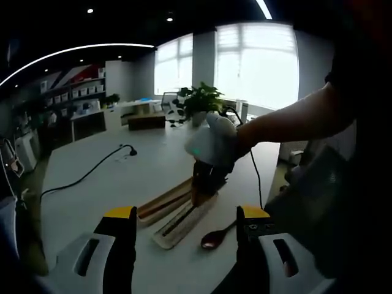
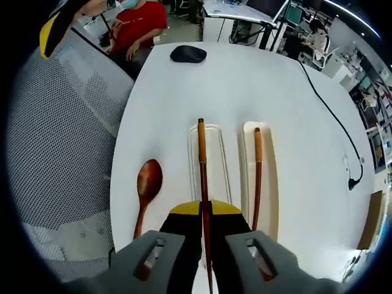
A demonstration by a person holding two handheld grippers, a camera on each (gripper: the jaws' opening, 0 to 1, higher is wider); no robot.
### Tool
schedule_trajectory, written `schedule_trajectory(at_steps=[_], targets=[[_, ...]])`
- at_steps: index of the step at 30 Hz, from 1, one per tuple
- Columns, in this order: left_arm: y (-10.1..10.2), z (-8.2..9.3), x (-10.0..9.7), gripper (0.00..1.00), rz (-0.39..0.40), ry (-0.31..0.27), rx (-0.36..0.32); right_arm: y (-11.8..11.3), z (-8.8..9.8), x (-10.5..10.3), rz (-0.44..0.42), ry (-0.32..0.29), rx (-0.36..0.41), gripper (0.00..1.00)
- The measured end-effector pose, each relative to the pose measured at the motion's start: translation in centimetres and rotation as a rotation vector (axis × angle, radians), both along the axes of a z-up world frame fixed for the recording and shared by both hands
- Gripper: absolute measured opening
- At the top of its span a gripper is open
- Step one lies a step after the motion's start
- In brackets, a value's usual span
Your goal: Arrange the utensils inside the cutlery case until each visible utensil rests in its matching compartment.
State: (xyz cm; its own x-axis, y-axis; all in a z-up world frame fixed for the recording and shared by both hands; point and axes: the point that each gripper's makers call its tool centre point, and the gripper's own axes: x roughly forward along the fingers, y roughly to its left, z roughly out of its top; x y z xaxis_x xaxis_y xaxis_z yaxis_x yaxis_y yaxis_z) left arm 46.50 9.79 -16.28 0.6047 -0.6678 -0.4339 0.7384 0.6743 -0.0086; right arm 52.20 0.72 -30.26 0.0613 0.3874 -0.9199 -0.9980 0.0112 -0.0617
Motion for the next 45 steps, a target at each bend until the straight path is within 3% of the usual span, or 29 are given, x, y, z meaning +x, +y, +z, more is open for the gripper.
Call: schedule_trajectory(at_steps=[23,45], targets=[[-0.1,0.1,0.1,0.68,0.001,-0.001,-0.011,-0.3,1.3,4.3,-0.038,-0.083,0.024,0.00],[0.1,0.1,0.2,0.68,0.013,0.004,-0.024,-0.3,-1.4,7.0,-0.056,-0.093,-0.051,0.00]])
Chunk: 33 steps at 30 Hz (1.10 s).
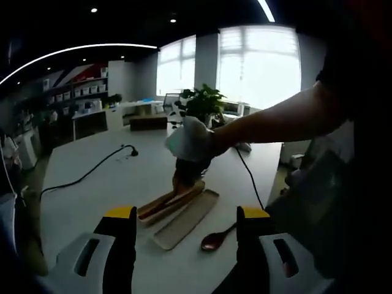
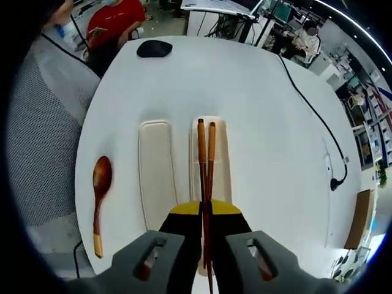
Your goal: Arrange the utensils inside the cutlery case until each visible utensil rests in its matching compartment.
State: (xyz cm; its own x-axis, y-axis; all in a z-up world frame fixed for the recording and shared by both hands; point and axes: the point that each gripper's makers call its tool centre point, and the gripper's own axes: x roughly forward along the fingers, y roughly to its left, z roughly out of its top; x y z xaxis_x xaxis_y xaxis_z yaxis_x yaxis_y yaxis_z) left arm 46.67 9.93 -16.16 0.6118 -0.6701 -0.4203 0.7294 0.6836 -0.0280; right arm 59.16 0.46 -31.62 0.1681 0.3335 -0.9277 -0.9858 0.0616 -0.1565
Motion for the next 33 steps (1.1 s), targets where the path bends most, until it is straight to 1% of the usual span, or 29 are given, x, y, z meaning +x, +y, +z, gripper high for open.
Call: schedule_trajectory(at_steps=[4,6,10,15,22,29,33], targets=[[-0.3,-0.2,-0.2,0.68,-0.015,0.006,0.007,-0.1,-0.7,0.3,-0.011,0.005,-0.017,0.00],[-0.3,-0.2,-0.2,0.68,-0.015,0.006,0.005,0.0,-0.9,0.0,-0.015,0.019,-0.022,0.00],[-0.3,-0.3,-0.1,0.68,-0.012,0.011,0.003,0.1,-1.6,0.0,-0.013,0.029,-0.030,0.00],[-0.4,-0.5,-0.2,0.68,-0.018,0.018,0.006,0.4,-2.0,0.2,-0.025,0.047,-0.027,0.00],[-0.5,-0.6,-0.1,0.68,-0.019,0.020,0.010,0.7,-2.5,0.4,-0.038,0.052,-0.033,0.00],[-0.4,-0.7,0.0,0.68,-0.013,0.018,0.014,0.6,-3.0,0.6,-0.046,0.053,-0.044,0.00],[-0.4,-0.5,0.0,0.68,-0.012,0.013,0.005,0.5,-3.1,0.8,-0.077,0.068,-0.039,0.00]])
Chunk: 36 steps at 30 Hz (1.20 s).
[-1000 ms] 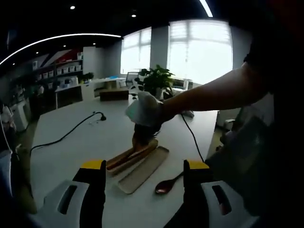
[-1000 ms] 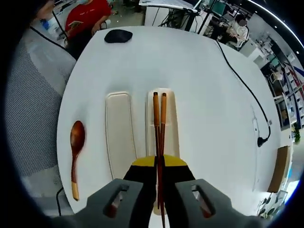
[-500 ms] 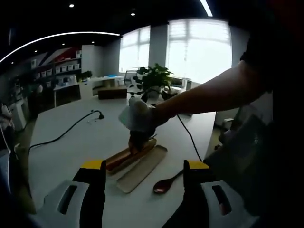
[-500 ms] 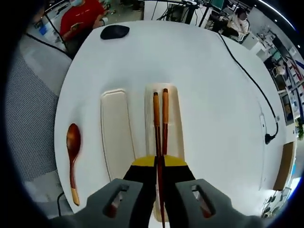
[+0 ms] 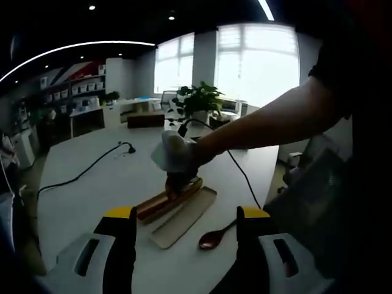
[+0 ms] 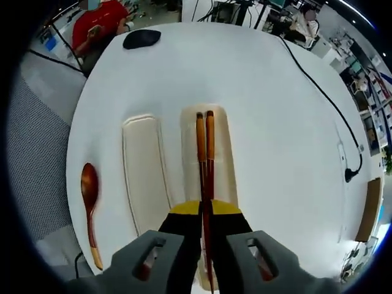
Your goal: Arrange the utensils inside the cutlery case until each visible utensil rests in its matching compartment.
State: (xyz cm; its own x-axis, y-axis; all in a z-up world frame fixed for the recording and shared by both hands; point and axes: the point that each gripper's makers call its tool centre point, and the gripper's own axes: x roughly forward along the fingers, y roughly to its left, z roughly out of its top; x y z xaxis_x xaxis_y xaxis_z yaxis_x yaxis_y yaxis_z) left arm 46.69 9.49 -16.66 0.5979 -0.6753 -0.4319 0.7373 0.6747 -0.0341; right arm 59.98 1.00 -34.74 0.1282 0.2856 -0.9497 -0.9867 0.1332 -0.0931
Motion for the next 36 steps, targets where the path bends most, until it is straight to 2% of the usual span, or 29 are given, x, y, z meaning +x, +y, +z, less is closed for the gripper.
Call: schedule_trajectory(at_steps=[19,21,23,25,27,36], targets=[[0.3,-0.2,0.0,0.68,0.006,0.009,0.005,-0.1,-0.5,0.6,-0.007,-0.006,-0.012,0.01],[0.3,-0.1,0.0,0.68,0.008,0.009,0.005,-0.1,-0.4,0.9,0.004,-0.030,-0.004,0.01],[0.4,-0.1,0.1,0.68,0.010,0.008,0.005,-0.3,-0.1,1.0,0.001,-0.036,-0.001,0.06],[0.4,-0.1,0.1,0.68,0.011,0.008,0.006,-0.7,0.5,1.3,-0.029,-0.051,0.014,0.12],[0.4,-0.1,0.1,0.68,0.010,0.006,0.006,-1.1,1.0,1.3,-0.061,-0.049,0.044,0.11],[0.3,0.0,0.0,0.68,0.008,0.001,0.006,-4.9,3.2,2.0,-0.168,-0.109,0.054,0.11]])
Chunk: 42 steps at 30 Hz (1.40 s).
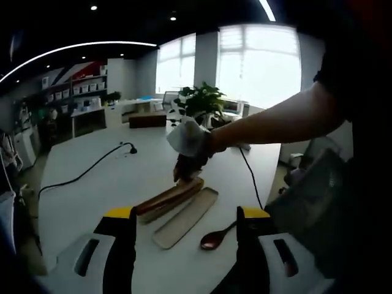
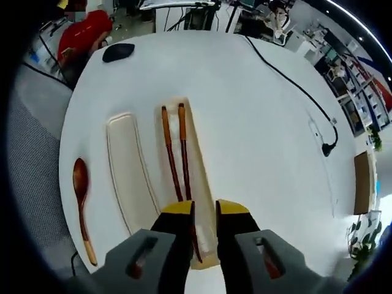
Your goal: Arrange the utensils inside the cutlery case until each visible utensil rests in its matching compartment.
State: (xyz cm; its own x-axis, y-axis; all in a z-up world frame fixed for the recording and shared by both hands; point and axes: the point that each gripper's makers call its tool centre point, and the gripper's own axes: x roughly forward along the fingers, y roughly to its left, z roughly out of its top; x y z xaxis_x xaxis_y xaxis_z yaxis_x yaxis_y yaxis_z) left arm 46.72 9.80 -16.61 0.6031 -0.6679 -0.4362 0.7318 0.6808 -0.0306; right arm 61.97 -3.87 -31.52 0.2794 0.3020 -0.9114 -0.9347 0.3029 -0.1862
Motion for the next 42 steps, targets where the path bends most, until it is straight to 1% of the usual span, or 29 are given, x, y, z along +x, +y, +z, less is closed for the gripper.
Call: schedule_trajectory(at_steps=[2,9,19,23,24,26,31,34,42], targets=[[-0.1,0.0,0.0,0.68,-0.002,-0.002,0.000,-1.0,0.6,0.2,-0.039,-0.012,0.016,0.11],[-0.1,0.1,0.0,0.68,-0.002,-0.009,0.002,-3.5,1.6,0.1,-0.109,-0.045,0.021,0.11],[0.0,0.1,0.1,0.68,0.003,-0.012,0.005,-5.8,2.6,-0.8,-0.179,-0.066,0.032,0.11],[0.1,0.2,0.1,0.68,0.003,-0.014,0.007,-6.4,3.3,-1.6,-0.180,-0.081,0.030,0.11],[0.1,0.2,0.1,0.68,0.004,-0.014,0.007,-6.9,3.4,-1.8,-0.177,-0.091,0.007,0.11],[0.0,0.2,0.1,0.68,0.003,-0.014,0.007,-7.2,3.6,-2.2,-0.169,-0.098,-0.006,0.11],[-0.2,0.1,0.0,0.68,-0.007,-0.012,0.008,-7.2,3.9,-3.6,-0.156,-0.084,-0.003,0.11],[-0.3,0.1,-0.1,0.68,-0.011,-0.014,0.013,-7.2,4.3,-4.5,-0.164,-0.079,0.013,0.12],[-0.2,0.2,-0.1,0.68,-0.009,-0.017,0.014,-6.8,4.5,-6.7,-0.139,-0.058,0.023,0.12]])
